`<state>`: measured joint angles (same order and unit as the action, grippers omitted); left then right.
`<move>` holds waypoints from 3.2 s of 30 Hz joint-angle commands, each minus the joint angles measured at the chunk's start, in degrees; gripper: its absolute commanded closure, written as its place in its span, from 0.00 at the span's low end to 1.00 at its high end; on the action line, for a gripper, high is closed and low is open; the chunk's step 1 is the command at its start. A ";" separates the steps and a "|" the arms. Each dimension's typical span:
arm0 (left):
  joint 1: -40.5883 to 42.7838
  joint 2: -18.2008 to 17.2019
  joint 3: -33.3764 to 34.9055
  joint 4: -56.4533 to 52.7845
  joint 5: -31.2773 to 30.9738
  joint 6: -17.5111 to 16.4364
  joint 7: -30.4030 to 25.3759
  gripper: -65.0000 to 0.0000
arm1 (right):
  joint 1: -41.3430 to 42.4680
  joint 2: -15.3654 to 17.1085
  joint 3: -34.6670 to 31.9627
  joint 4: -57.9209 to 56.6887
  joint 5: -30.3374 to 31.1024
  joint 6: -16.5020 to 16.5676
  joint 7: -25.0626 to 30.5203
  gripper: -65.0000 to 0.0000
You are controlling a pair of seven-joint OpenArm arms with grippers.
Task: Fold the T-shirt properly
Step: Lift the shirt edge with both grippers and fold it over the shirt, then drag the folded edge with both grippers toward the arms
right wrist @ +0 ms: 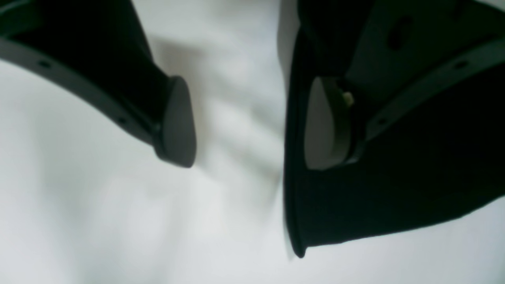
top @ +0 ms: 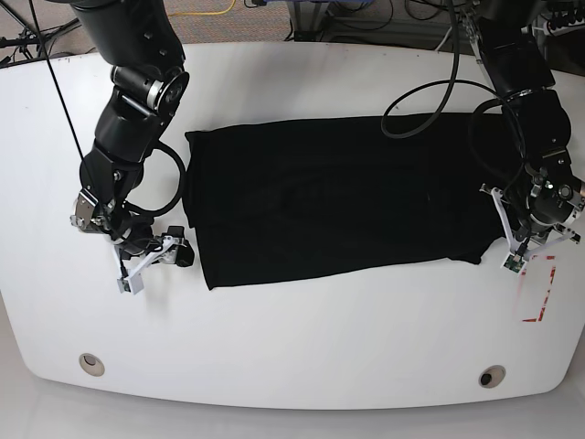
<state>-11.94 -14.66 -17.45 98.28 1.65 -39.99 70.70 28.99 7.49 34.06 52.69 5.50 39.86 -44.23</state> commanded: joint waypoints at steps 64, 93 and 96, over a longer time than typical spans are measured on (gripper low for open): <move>-2.60 -0.77 0.27 1.37 -0.11 -0.01 -0.76 1.00 | 0.94 -1.82 -10.72 6.43 1.32 -3.68 4.27 1.00; -0.93 -3.15 0.18 4.09 -0.11 -0.01 -0.76 1.00 | -14.09 0.56 -10.20 42.74 1.49 -3.59 -17.97 1.00; 0.56 -4.29 0.18 4.09 -0.11 -0.01 -0.76 1.00 | -16.47 -0.58 -10.20 45.64 1.49 -3.59 -18.76 1.00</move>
<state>-11.22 -17.26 -16.86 101.25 0.21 -40.01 69.58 12.71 6.94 23.68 95.37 7.35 36.29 -63.31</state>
